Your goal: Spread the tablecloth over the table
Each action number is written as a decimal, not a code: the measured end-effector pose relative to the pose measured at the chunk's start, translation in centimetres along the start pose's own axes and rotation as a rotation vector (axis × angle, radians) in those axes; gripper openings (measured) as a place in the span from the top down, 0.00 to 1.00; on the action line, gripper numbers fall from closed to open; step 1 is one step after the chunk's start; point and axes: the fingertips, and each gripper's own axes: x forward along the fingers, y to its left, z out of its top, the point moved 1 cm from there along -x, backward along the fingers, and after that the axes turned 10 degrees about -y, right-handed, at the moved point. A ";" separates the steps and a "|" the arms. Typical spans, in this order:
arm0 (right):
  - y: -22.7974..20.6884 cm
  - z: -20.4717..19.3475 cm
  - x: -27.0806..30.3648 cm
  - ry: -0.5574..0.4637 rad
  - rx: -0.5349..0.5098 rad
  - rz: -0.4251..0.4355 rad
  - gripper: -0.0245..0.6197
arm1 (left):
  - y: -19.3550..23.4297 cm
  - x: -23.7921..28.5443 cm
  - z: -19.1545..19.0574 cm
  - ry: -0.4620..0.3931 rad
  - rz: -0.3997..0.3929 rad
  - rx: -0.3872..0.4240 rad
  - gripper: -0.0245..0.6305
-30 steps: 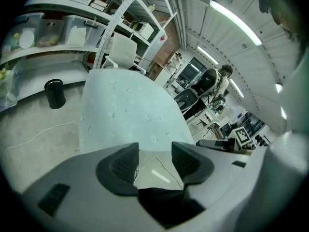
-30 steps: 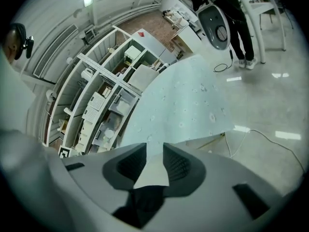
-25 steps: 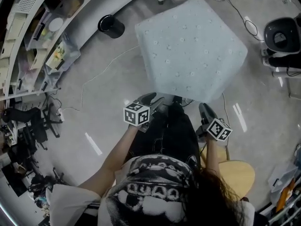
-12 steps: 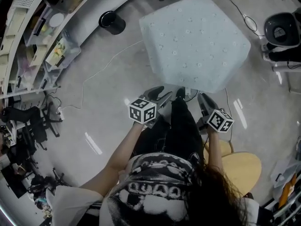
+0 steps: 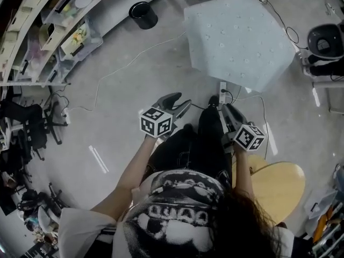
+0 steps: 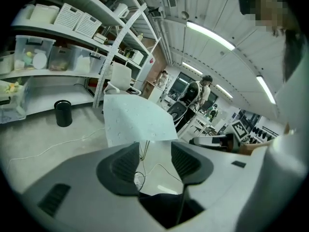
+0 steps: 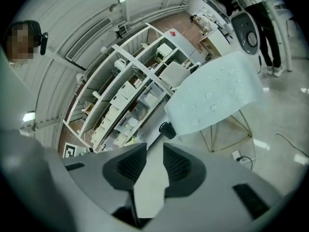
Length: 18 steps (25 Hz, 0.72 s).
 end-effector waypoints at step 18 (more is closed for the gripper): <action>15.1 -1.3 -7.2 -0.081 -0.365 0.117 0.87 | -8.6 -9.8 0.5 -0.142 -0.191 0.173 0.82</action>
